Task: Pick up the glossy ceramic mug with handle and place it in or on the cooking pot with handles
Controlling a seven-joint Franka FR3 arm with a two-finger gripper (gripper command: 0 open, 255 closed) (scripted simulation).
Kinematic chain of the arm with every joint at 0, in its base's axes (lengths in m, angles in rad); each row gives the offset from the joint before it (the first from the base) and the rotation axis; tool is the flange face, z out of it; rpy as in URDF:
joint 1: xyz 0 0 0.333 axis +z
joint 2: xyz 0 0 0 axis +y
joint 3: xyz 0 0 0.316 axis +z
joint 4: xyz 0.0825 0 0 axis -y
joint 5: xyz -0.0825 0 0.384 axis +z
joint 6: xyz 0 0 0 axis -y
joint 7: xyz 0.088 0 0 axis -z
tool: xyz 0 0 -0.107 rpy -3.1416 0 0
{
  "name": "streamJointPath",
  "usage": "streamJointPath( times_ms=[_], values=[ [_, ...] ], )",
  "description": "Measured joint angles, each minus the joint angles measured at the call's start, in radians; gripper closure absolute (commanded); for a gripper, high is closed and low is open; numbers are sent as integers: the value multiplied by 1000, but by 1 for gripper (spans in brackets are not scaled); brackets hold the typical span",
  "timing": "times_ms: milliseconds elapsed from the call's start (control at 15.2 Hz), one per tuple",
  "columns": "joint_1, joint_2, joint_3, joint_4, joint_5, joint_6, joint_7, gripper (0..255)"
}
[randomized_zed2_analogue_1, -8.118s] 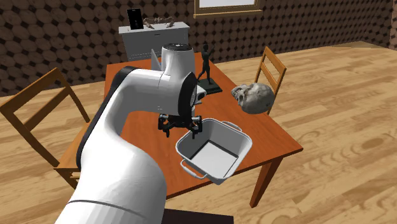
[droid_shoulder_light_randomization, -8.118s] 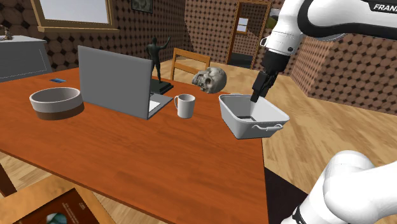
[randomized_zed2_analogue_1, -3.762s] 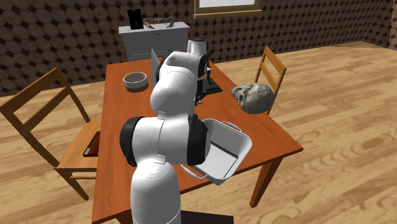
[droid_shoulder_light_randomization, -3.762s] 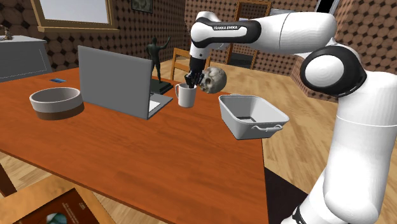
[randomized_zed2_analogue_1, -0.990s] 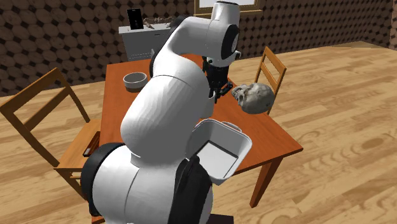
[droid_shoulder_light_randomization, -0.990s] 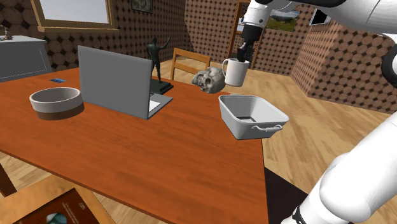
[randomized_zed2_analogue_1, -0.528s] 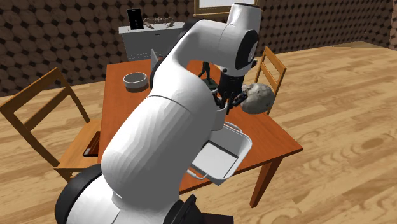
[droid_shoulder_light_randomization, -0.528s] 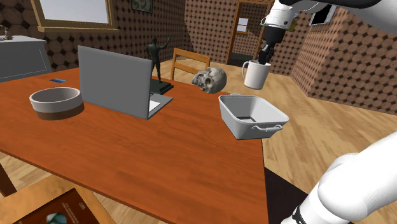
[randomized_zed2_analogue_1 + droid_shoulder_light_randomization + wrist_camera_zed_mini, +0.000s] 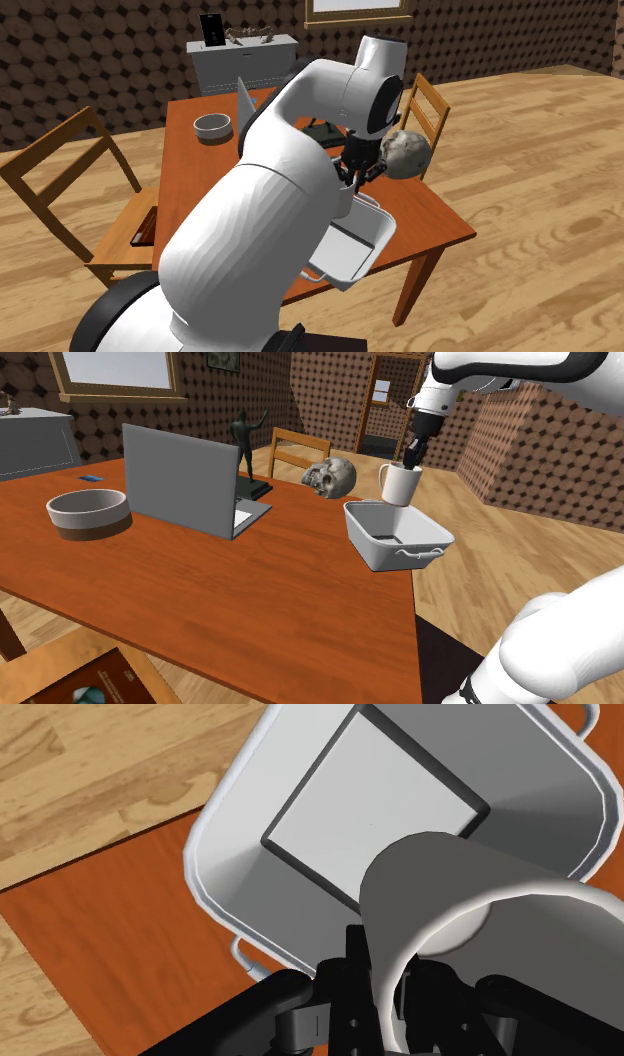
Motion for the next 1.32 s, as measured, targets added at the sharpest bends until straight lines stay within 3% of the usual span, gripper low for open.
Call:
streamJointPath(
  times_ms=[594,990,1056,1320],
  values=[
    [-4,-29,-2,-144,-6,116,-4,255],
    [-5,-32,-2,-161,-7,129,-4,255],
    [-5,-32,-2,-161,-7,130,-4,0],
    [-5,-33,-2,-161,-7,130,-4,0]
  ],
)
